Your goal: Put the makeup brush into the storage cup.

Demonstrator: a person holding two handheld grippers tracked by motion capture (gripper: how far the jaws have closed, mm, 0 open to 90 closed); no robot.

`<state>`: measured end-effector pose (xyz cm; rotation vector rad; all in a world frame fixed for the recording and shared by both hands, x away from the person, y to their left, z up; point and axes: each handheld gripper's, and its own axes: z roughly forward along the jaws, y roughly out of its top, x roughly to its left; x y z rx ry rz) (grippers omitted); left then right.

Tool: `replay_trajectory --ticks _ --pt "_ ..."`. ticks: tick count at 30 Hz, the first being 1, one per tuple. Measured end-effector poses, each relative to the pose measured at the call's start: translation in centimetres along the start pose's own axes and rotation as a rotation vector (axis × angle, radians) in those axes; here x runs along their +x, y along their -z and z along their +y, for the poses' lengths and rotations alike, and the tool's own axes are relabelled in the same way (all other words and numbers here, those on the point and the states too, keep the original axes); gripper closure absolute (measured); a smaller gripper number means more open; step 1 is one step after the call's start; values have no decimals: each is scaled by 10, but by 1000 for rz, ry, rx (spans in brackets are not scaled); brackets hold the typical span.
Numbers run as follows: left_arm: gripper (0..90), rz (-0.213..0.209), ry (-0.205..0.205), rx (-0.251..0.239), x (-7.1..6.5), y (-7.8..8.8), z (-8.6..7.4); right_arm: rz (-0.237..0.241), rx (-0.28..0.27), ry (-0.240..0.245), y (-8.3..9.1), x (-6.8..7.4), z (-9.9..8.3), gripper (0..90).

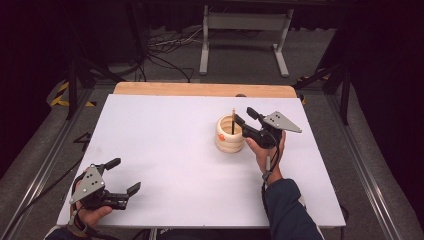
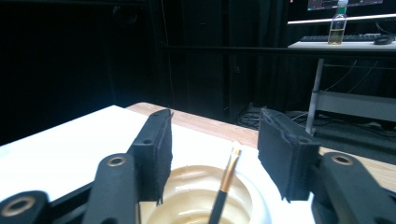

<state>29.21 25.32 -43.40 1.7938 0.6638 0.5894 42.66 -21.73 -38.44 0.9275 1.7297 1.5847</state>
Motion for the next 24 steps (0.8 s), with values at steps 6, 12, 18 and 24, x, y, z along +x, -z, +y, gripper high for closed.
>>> replay_trajectory --ticks 6,12,18,24 --pt "34 1 -1 0 0 0 0 -14 7 30 0 2 2 331" --pt "34 2 -6 1 0 0 0 -54 27 52 -2 5 3 184" --pt "33 1 -4 0 0 0 0 -111 30 80 -3 7 4 70" --pt "34 2 -4 1 0 0 0 -110 26 83 -1 7 5 54"
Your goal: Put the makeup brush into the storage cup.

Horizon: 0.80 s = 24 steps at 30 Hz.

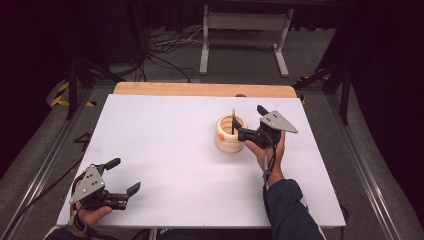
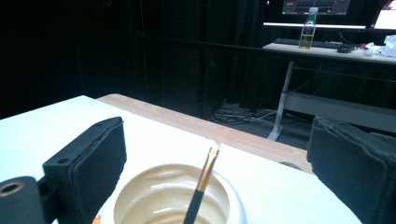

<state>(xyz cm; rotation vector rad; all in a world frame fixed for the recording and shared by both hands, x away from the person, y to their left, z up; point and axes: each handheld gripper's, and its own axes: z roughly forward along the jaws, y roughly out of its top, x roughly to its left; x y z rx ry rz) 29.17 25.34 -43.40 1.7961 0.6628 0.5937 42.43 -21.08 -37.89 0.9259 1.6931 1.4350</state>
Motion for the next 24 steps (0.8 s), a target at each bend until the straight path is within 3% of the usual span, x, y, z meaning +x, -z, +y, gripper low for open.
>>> replay_trajectory --ticks 13,16,24 --pt "33 4 -6 2 0 1 0 -8 -21 33 8 4 8 57" --pt "33 3 -6 6 0 1 0 -31 -32 44 13 5 11 66" --pt "32 6 -17 14 0 0 0 -40 -7 49 23 0 13 62"
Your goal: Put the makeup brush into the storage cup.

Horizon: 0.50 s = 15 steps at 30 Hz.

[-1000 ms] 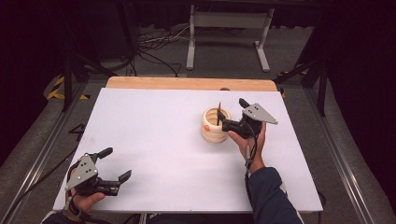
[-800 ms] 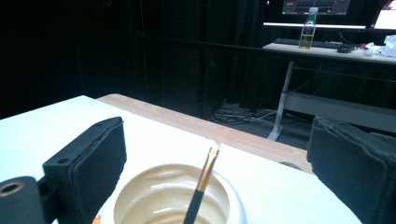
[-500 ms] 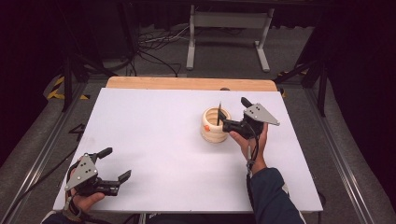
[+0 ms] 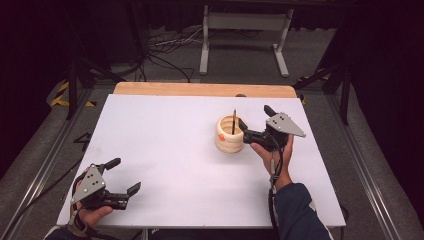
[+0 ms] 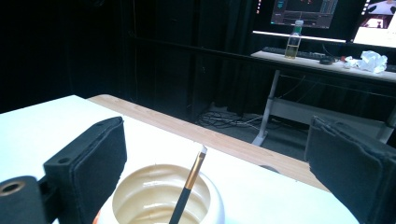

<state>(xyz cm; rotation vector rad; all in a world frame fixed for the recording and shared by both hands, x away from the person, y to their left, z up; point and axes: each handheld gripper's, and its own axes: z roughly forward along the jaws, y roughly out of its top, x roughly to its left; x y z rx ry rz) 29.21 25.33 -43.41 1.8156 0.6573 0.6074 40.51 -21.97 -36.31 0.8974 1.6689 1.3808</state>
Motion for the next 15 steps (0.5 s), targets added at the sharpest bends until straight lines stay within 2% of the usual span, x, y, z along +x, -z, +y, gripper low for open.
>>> replay_trajectory --ticks 5,15 --pt "33 7 11 -8 -1 2 0 -8 -2 15 8 -2 1 69" --pt "33 9 4 0 -1 1 1 -1 17 60 19 -1 1 73"
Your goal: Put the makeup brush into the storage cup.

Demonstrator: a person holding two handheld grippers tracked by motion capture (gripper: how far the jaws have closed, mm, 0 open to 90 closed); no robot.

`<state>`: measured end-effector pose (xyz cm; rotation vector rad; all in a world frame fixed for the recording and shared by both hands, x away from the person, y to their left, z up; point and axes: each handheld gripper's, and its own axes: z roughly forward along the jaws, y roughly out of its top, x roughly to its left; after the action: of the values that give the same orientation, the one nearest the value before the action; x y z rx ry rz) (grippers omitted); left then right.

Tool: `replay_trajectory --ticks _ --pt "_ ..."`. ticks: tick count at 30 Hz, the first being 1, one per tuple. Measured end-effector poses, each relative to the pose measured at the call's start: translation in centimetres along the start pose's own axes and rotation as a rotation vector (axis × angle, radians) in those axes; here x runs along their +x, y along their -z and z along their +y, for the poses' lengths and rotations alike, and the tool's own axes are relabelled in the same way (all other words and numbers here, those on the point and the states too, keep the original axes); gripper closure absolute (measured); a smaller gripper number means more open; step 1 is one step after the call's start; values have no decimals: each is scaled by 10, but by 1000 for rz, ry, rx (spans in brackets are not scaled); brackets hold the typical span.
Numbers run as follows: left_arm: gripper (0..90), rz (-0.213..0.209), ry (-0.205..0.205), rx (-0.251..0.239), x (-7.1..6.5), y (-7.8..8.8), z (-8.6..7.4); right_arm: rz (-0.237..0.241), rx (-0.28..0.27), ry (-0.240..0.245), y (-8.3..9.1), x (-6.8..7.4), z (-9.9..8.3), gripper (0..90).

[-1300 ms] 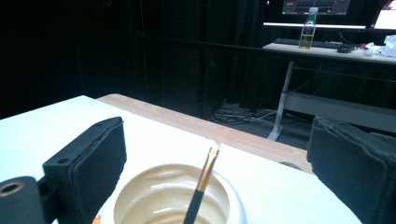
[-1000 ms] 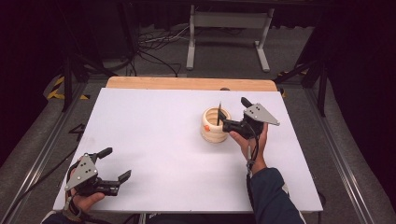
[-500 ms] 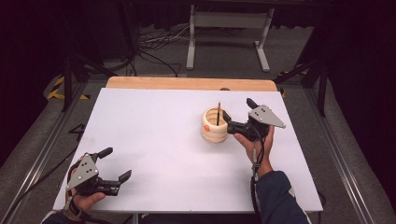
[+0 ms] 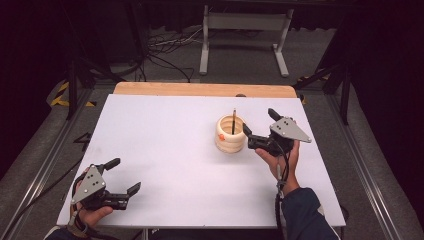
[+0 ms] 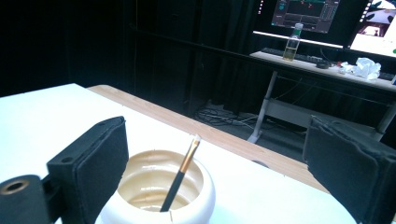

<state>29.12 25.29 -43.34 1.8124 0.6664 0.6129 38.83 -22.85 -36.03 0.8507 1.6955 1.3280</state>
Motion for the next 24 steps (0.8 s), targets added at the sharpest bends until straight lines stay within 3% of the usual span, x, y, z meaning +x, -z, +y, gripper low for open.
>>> replay_trajectory --ticks 24 --pt "33 -17 -21 29 -4 -5 -1 29 3 53 30 -5 -5 76"
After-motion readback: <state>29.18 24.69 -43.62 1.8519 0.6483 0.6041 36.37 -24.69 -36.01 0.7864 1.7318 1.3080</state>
